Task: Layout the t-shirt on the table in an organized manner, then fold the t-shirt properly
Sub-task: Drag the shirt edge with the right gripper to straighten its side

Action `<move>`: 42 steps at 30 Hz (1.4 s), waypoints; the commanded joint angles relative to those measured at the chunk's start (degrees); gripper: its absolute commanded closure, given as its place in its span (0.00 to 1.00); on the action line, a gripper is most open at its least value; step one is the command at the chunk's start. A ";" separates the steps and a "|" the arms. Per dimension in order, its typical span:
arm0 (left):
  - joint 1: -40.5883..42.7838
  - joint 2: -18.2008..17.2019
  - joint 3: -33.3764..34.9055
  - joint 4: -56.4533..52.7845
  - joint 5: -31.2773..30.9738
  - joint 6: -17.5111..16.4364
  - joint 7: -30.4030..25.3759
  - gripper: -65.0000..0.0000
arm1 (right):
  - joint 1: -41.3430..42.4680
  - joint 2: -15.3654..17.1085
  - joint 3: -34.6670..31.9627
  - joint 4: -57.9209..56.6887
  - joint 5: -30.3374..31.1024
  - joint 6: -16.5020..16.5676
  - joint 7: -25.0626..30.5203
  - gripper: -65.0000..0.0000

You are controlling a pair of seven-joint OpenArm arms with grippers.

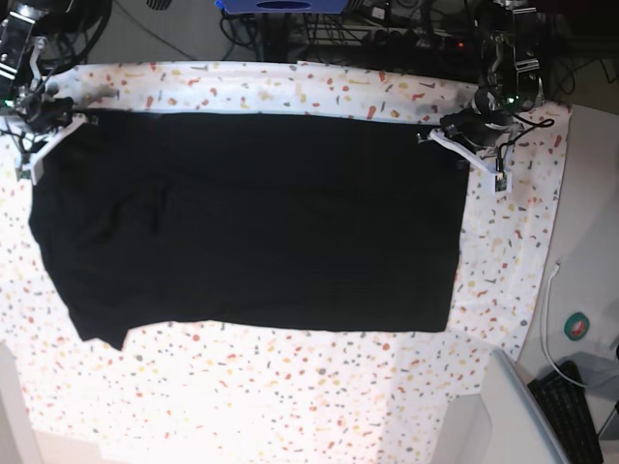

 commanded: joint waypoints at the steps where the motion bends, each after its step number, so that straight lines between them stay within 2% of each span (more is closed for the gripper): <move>1: 1.18 -0.99 -0.24 -0.16 1.90 1.98 2.28 1.00 | -0.95 0.53 0.25 1.00 -0.89 -0.09 -1.53 1.00; 6: 3.56 -0.99 -0.68 0.80 1.81 1.98 2.28 1.00 | -4.11 0.18 0.25 5.74 -0.89 -0.09 -1.88 1.00; 19: 7.16 -0.99 -0.77 6.43 1.64 2.16 2.28 1.00 | -4.20 0.35 0.25 6.54 -0.89 -0.09 -1.88 1.00; 26: 6.37 -0.90 -0.86 11.62 1.64 2.16 2.37 1.00 | -4.11 -0.53 0.25 14.01 -0.89 -0.09 -2.93 1.00; 28: 6.11 -0.90 -0.95 13.64 1.64 2.16 4.66 1.00 | -3.94 -0.61 0.25 17.26 -0.89 -0.09 -4.60 1.00; 33: 3.73 0.24 -6.84 17.51 1.55 1.89 10.02 1.00 | 3.80 -0.26 -0.18 18.40 -0.89 -0.09 -5.22 1.00; 37: 1.10 0.33 -8.95 17.33 1.55 1.80 10.64 1.00 | 16.28 2.99 -0.36 6.97 -0.89 0.26 -5.13 1.00; 38: 0.83 0.24 -8.95 17.33 1.55 1.80 10.64 1.00 | 19.45 3.69 -0.36 3.63 -0.89 0.26 -5.13 0.96; 40: 0.74 0.24 -8.95 17.33 1.55 1.80 10.64 1.00 | 25.25 5.72 -0.36 -4.72 -0.89 0.26 -4.78 0.69; 42: 1.27 0.16 -8.95 17.33 1.55 1.80 10.64 1.00 | 29.56 7.04 -0.36 -13.42 -0.89 0.26 -1.18 0.46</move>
